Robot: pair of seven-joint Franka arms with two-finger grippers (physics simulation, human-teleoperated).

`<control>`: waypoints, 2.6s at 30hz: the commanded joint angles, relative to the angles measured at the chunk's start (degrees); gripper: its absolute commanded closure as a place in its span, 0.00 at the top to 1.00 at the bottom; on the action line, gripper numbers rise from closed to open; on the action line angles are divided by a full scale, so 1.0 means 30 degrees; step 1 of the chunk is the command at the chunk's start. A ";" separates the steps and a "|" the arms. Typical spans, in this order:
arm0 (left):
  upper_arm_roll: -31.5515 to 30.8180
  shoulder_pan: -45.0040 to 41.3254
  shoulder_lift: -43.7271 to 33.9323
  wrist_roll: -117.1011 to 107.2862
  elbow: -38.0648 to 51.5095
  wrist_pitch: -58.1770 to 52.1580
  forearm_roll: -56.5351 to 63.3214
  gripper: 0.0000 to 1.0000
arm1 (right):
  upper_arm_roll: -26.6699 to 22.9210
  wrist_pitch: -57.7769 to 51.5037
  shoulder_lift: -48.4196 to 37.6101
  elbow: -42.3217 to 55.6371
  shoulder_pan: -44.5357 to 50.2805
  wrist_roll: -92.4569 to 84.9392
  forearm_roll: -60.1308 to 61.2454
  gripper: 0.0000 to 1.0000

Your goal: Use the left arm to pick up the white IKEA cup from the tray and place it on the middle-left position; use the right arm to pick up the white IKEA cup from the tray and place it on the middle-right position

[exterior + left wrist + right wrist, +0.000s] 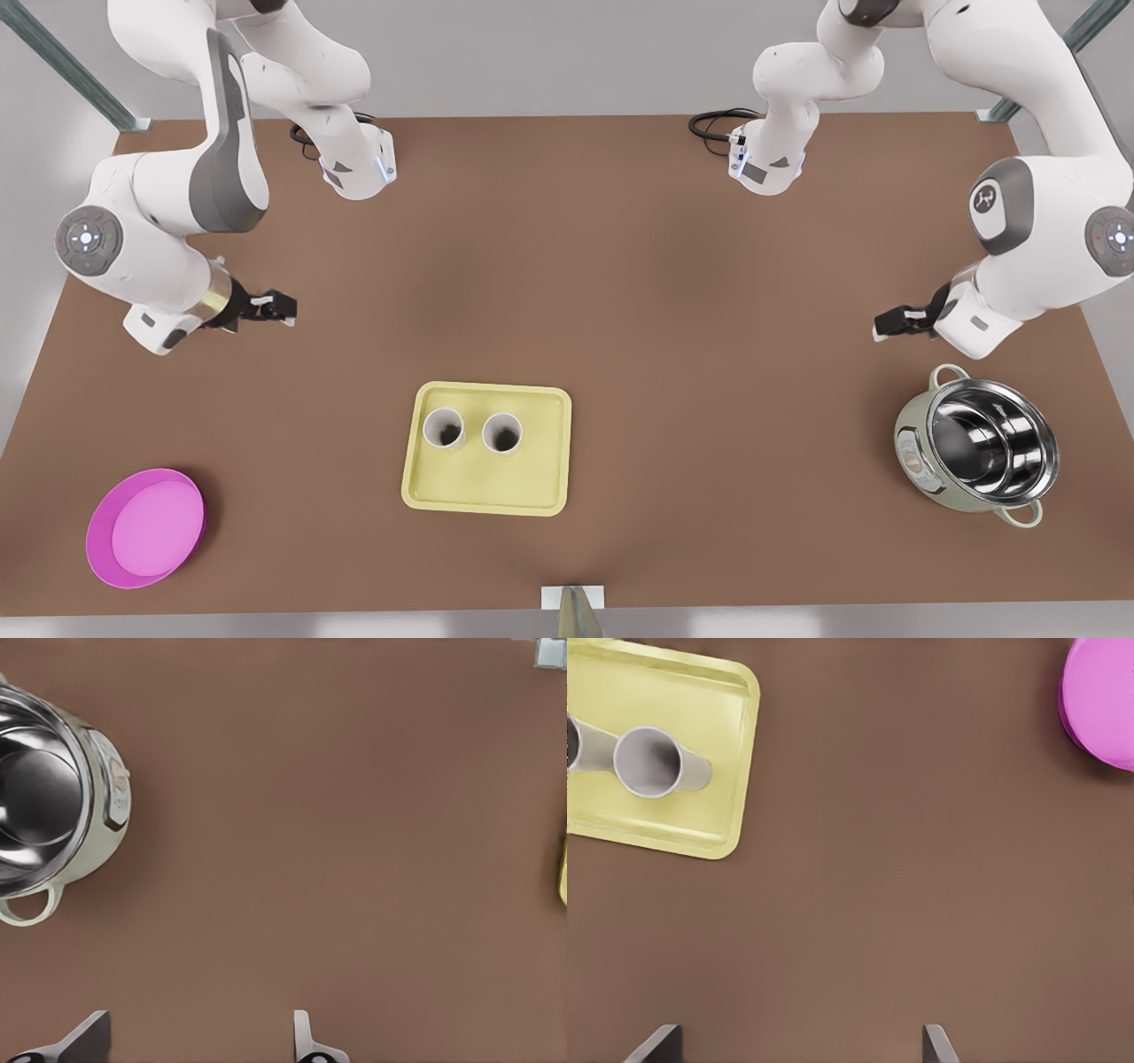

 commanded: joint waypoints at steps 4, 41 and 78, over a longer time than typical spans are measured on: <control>-0.2609 -0.0283 0.1557 0.0699 0.0129 0.2705 0.0207 1.00 | 0.0202 0.2133 0.0164 0.0108 0.0183 -0.0499 -0.0046 1.00; -0.0123 -1.3645 1.8114 -2.1279 1.4778 1.4806 0.4048 1.00 | 0.0115 0.7582 1.2031 0.6379 0.4170 0.3867 0.0744 0.98; 0.1430 -1.5462 1.9872 -1.9902 1.4690 1.2550 0.4136 0.35 | 0.0291 0.7289 1.2997 0.5470 0.4697 0.3955 0.1126 0.13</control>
